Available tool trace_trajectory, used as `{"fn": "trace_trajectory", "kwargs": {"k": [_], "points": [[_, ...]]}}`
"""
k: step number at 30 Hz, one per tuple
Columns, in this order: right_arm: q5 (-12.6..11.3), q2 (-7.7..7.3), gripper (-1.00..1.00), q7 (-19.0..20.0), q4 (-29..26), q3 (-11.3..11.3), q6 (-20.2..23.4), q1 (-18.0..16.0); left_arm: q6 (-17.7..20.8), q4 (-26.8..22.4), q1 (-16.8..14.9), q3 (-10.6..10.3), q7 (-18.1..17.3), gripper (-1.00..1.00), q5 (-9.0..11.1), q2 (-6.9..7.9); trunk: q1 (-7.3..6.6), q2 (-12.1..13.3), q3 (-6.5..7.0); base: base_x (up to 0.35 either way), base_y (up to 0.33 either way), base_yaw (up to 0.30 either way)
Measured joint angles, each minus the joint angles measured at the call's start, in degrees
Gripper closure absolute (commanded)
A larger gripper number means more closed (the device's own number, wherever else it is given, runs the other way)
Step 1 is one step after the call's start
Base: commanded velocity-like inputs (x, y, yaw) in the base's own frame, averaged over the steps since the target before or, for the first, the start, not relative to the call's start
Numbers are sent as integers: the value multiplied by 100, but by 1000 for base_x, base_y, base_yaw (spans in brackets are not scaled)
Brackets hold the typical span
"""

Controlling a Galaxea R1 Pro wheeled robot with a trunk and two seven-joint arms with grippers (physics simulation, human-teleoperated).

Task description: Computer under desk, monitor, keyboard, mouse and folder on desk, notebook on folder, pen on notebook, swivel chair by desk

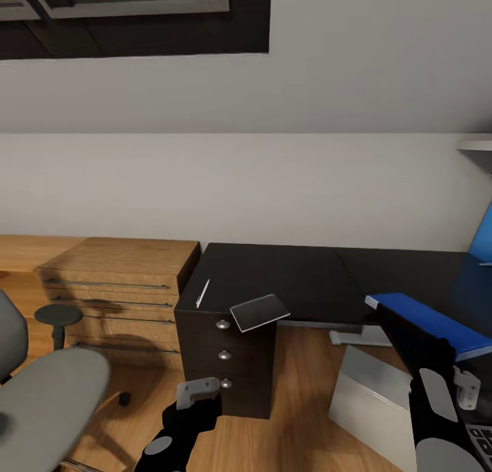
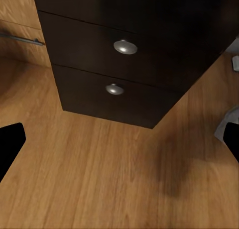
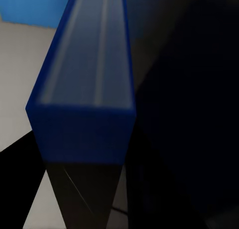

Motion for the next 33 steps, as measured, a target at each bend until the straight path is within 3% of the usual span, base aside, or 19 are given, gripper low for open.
{"fn": "trace_trajectory", "kwargs": {"k": [7,10,14,28,33], "points": [[-15,13,100,22,-31,17,8,0,1,0,0,-16,4,-100,0,-2,0,0,0,0,0,-83],[-26,95,100,410,-364,21,29,1,1,7,0,-25,5,-100,0,-2,0,0,0,0,0,-4],[-25,137,100,501,-420,20,53,4,1,9,0,-25,10,-100,0,-2,0,0,0,0,0,-1],[8,145,100,523,-397,16,101,2,-9,26,0,-6,28,-100,-4,0,0,0,0,0,2,-4],[17,143,100,518,-365,21,102,5,-14,59,-1,-23,45,-100,-8,2,1,0,-12,-44,237,-151]]}}
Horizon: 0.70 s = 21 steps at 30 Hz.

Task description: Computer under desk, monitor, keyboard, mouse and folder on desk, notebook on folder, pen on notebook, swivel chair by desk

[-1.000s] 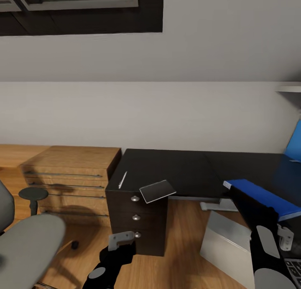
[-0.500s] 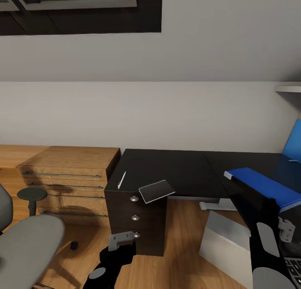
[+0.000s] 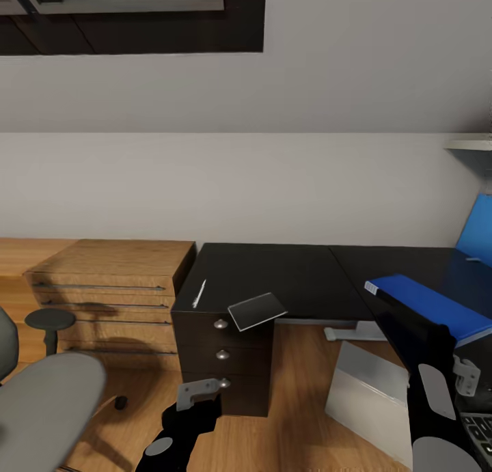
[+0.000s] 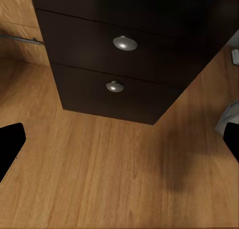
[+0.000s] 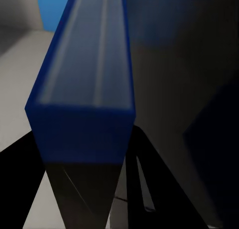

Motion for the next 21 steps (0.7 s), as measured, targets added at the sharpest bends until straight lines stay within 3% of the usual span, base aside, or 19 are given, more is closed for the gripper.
{"fn": "trace_trajectory", "kwargs": {"k": [12,21], "points": [[1,1,100,7,1,9,15,-1,-2,3,0,-4,-7,-100,1,3,0,0,-47,-17,93,-189],[3,5,100,8,3,145,20,-2,-2,2,1,-3,-6,-100,5,12,-1,0,-78,-1,198,-124]]}}
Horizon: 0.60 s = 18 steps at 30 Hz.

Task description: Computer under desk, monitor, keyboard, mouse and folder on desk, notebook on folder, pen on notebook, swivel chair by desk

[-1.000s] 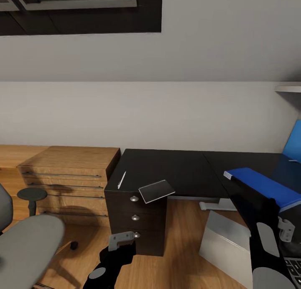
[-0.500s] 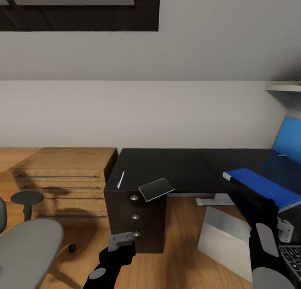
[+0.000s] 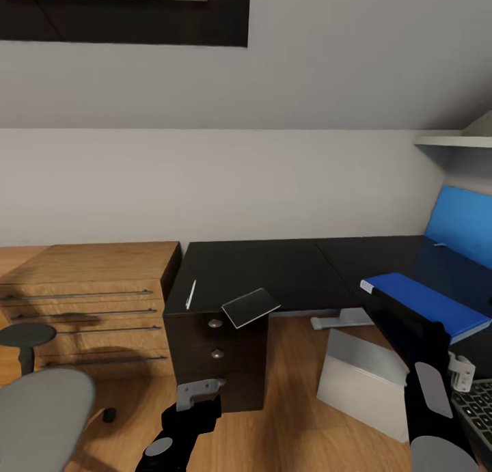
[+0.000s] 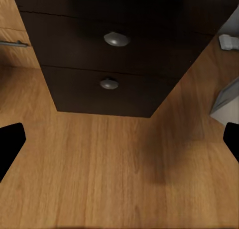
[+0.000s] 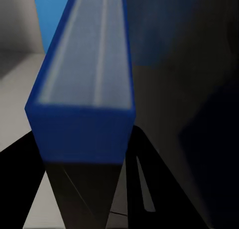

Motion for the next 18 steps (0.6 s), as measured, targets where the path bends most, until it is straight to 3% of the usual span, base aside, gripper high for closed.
{"fn": "trace_trajectory", "kwargs": {"k": [8,18], "points": [[1,5,100,7,-1,21,4,2,2,0,0,0,-15,-100,4,-7,0,0,-4,12,37,-11],[-1,4,100,15,-1,21,9,0,7,17,0,-2,-12,-100,12,-15,-1,0,-4,156,70,0]]}}
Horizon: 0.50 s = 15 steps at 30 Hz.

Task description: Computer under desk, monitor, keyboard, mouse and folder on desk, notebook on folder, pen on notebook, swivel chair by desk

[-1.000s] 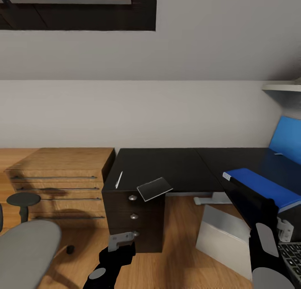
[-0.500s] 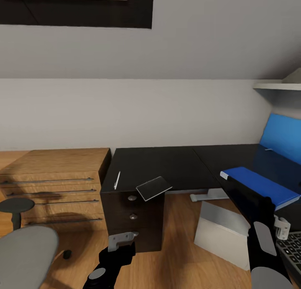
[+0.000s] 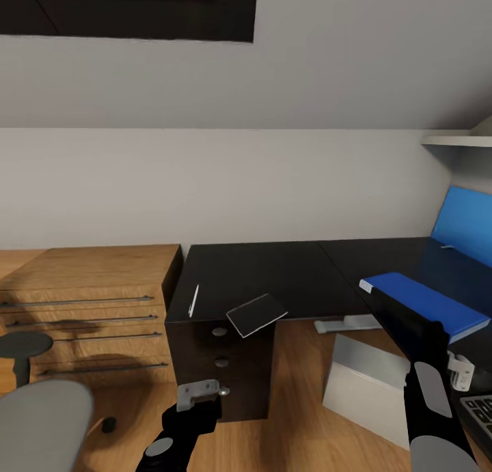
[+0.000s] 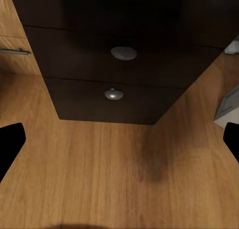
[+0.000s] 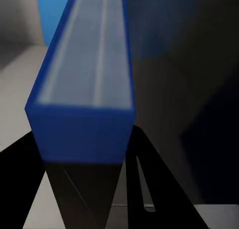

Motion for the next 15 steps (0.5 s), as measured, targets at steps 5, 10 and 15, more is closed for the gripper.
{"fn": "trace_trajectory", "kwargs": {"k": [5,10,15], "points": [[5,-6,100,-25,6,-1,-25,0,-1,52,0,-14,-18,-100,5,-9,0,0,0,93,3,0],[17,-17,100,-34,54,0,-21,-1,-7,50,0,-9,-14,-100,14,-27,1,0,0,1,0,0],[16,-19,100,-36,100,0,-26,1,-8,53,0,-9,-21,-100,13,-28,-1,0,0,116,0,0]]}}
